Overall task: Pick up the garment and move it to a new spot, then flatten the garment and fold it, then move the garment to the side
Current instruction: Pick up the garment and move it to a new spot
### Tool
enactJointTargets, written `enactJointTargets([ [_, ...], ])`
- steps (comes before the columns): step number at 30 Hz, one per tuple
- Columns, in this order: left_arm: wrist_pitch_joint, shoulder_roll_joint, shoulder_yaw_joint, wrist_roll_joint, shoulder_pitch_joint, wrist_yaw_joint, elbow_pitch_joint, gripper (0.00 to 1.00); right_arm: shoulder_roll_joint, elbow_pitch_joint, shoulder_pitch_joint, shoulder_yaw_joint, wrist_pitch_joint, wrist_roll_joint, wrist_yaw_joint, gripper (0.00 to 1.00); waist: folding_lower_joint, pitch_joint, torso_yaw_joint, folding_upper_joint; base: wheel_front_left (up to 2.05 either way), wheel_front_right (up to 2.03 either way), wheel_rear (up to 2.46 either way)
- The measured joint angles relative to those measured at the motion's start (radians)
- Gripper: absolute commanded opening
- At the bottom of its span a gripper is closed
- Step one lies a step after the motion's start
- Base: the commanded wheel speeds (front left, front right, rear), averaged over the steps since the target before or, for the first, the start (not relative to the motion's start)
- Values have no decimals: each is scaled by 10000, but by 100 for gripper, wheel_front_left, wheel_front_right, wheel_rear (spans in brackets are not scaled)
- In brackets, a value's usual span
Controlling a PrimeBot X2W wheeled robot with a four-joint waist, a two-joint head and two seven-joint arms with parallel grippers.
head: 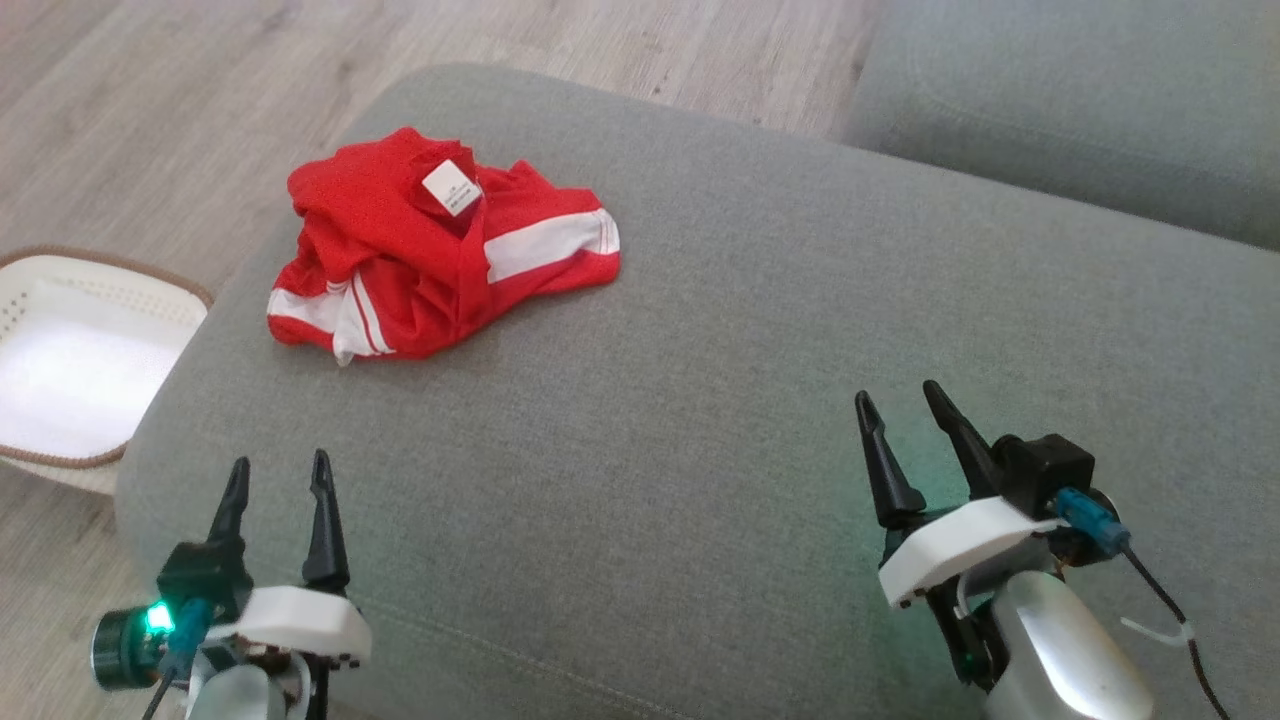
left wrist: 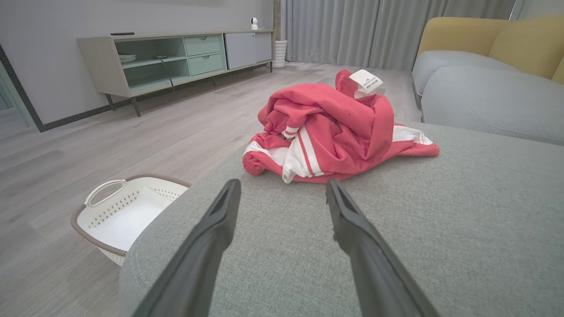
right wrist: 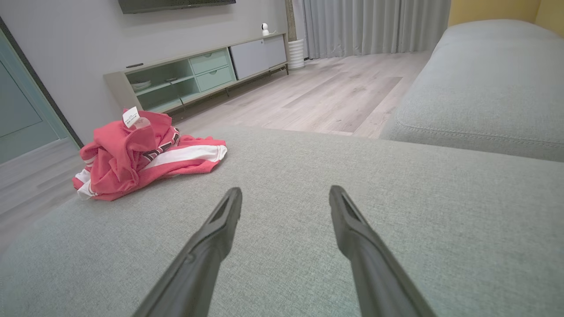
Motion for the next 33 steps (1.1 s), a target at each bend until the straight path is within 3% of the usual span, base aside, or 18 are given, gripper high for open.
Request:
enactJointTargets([
  [7, 0, -31, -10, 0, -143, -17, -153, 100, -2, 81, -89, 71, 0, -4, 0, 100, 0, 352, -166, 0, 0, 0, 0],
  [11, -2, 15, 192, -88, -1075, -77, -27, 100, -6, 121, -383, 0, 0, -121, 0, 100, 1, 685, -405, 0, 0, 0, 0],
  [17, -33, 802, 525, -88, -3206, 88, 1626, 100, -17, 107, -779, -58, 0, -410, 0, 100, 1, 1304, -895, 0, 0, 0, 0],
  [25, 345, 1887, 717, -688, -5637, -261, 4080, 100, -318, -230, -1412, -48, 0, -564, 0, 100, 2, 2539, -1629, 0, 0, 0, 0],
  [33, 740, 2102, 761, -1624, -6441, -370, 5712, 100, -472, -460, -1702, -29, -12, -633, 0, 100, 2, 3410, -2227, 0, 0, 0, 0],
])
